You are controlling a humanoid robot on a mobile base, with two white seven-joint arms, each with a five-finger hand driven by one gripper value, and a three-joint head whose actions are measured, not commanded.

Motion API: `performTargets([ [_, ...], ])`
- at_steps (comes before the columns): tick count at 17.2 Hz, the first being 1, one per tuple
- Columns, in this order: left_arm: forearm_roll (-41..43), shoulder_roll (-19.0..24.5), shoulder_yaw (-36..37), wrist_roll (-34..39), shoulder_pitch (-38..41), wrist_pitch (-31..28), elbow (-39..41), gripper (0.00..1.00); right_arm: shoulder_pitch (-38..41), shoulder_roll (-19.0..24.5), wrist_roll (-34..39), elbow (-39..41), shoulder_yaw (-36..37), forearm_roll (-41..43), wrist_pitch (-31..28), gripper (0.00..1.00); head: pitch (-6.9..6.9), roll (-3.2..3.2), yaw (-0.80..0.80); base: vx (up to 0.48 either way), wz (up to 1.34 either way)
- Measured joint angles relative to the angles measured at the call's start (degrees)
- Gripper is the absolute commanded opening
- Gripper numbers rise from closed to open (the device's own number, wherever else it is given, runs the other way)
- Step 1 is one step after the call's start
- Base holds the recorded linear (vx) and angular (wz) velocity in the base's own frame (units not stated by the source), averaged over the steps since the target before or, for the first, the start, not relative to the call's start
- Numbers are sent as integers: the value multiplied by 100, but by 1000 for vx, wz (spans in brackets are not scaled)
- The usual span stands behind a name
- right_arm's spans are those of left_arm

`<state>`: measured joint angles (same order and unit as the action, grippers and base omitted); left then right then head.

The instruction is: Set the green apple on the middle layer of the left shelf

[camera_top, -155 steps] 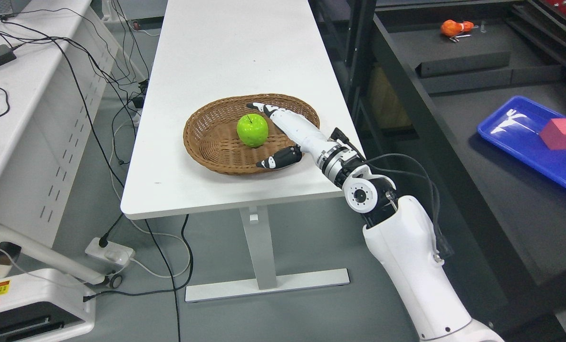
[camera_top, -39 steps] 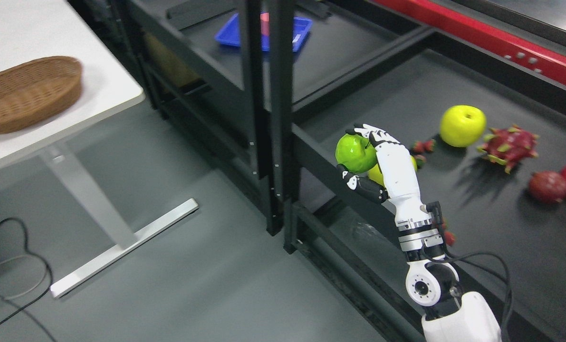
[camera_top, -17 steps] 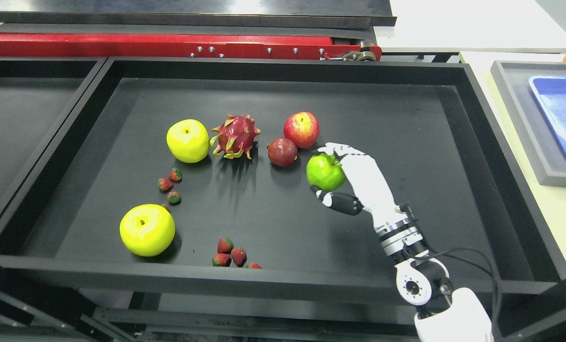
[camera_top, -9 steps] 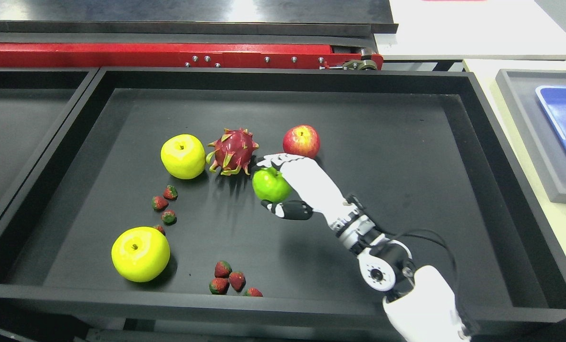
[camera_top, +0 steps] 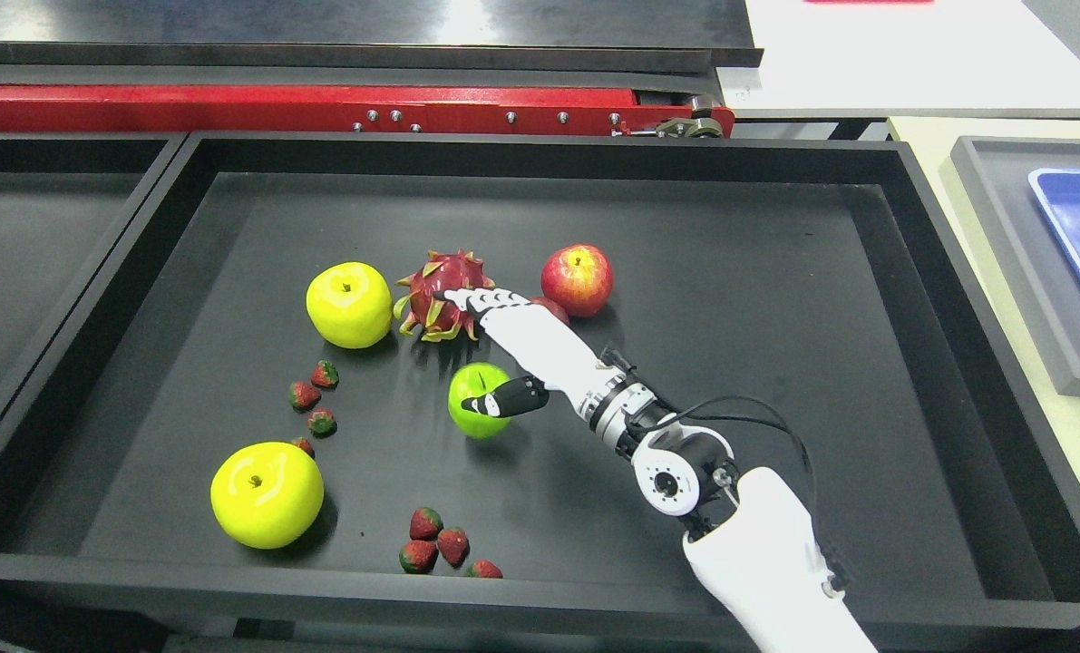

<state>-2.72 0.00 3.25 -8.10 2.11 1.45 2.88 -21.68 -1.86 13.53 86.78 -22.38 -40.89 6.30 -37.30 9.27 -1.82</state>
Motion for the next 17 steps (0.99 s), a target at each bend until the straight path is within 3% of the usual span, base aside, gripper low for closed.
performTargets([
  [5, 0, 0, 0, 0, 0, 0, 0, 100, 95, 70, -186, -117, 561, 1462, -54, 100, 0, 0, 0, 0, 0],
  [10, 0, 0, 0, 0, 0, 0, 0, 100, 836, 119, -300, -62, 1218, 3155, -77, 100, 0, 0, 0, 0, 0],
  [17, 0, 0, 0, 0, 0, 0, 1, 100, 1658, 152, -271, 239, 1547, 3856, 115, 100, 0, 0, 0, -12, -5],
])
